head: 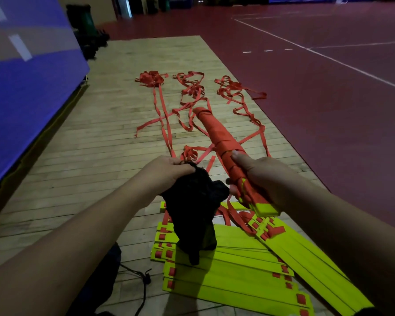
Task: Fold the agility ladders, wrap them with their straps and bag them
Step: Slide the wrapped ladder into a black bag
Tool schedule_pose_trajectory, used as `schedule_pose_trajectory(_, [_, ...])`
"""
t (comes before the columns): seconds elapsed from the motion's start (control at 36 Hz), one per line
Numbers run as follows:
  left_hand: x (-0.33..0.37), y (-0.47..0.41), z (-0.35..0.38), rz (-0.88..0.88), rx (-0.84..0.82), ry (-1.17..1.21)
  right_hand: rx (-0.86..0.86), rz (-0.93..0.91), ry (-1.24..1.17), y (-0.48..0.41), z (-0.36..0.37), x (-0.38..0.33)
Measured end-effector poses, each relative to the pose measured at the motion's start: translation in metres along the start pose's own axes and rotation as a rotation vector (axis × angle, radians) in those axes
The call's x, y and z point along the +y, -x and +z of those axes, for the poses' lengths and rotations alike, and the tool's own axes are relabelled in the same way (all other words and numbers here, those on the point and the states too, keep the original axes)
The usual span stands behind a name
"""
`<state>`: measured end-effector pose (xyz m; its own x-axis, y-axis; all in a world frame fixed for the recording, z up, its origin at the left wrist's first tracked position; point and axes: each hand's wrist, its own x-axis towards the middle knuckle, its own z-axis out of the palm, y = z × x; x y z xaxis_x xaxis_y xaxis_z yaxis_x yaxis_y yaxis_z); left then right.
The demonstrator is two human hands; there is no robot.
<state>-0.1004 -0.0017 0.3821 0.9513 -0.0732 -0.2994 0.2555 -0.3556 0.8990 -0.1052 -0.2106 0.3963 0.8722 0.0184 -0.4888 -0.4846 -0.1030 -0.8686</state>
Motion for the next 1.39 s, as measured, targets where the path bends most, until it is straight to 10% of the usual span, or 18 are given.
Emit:
schedule_pose_trajectory(0.78, [0.000,0.007,-0.040,0.252,-0.171,-0.219,-0.071,-0.062,-0.201,0.019,0.010,-0.012])
schedule_pose_trajectory(0.94, [0.002,0.015,-0.042,0.037,-0.460,0.298,-0.132,-0.086,-0.200,0.026,0.014,-0.012])
schedule_pose_trajectory(1.14, [-0.001,0.019,-0.008,0.062,-0.391,-0.115,-0.212,-0.129,-0.063,0.023,0.014,-0.012])
schedule_pose_trajectory(1.39, [-0.007,0.005,-0.025,-0.026,-0.346,0.333,-0.241,-0.165,0.021,0.015,0.010,-0.010])
